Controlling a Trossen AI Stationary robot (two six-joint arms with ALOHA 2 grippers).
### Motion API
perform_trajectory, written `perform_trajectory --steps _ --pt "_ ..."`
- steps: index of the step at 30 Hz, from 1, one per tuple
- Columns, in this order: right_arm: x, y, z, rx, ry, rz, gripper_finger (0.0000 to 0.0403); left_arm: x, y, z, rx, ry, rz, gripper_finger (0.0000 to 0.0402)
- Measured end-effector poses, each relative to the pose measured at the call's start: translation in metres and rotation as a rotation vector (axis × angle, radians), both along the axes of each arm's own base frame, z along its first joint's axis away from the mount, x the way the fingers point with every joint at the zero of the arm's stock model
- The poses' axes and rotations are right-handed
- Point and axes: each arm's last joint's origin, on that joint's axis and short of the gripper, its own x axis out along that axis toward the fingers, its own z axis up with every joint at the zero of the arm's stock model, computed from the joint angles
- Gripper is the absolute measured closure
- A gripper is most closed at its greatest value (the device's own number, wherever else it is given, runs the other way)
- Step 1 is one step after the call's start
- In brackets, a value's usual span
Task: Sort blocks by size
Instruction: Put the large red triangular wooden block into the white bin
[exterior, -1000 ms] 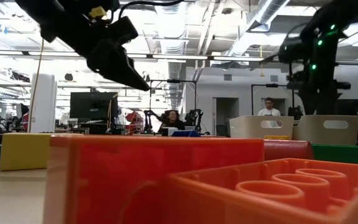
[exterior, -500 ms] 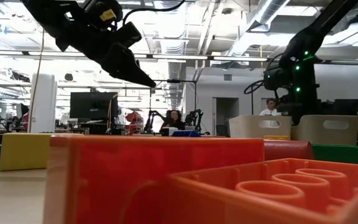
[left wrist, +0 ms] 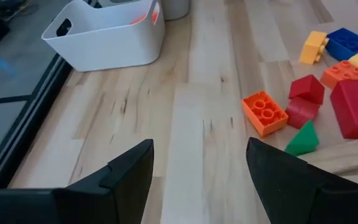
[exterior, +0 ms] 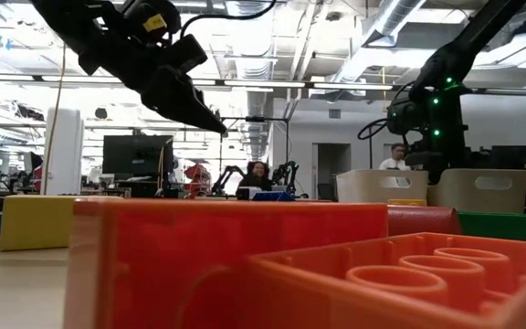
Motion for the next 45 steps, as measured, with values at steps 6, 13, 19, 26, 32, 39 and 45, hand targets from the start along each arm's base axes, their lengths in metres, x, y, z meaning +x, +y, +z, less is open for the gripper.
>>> perform_trajectory --steps 6,13,19,26,32,39,45 --pt "-0.003 0.005 0.002 -0.025 -0.014 0.037 0.0143 0.000 -0.007 0.002 -0.014 0.064 -0.023 0.0152" --pt "-0.012 0.011 0.013 -0.114 -0.117 0.024 0.0143 0.002 -0.014 0.005 -0.031 0.076 -0.041 0.0152" --pt "-0.012 0.013 0.008 -0.061 -0.087 0.087 0.0143 0.003 -0.015 0.006 -0.050 0.068 -0.036 0.0152" --pt "-0.009 0.013 0.002 -0.036 -0.058 0.129 0.0143 0.002 -0.020 0.004 -0.061 0.093 -0.048 0.0152" --pt "-0.009 0.016 0.001 -0.060 -0.049 0.146 0.0143 0.002 -0.024 0.003 -0.063 0.109 -0.061 0.0152" --pt "-0.009 0.016 0.000 -0.064 -0.052 0.136 0.0143 0.002 -0.025 0.003 -0.061 0.111 -0.066 0.0152" --pt "-0.007 0.016 -0.001 -0.064 -0.049 0.131 0.0143 0.002 -0.025 0.003 -0.060 0.110 -0.066 0.0152"
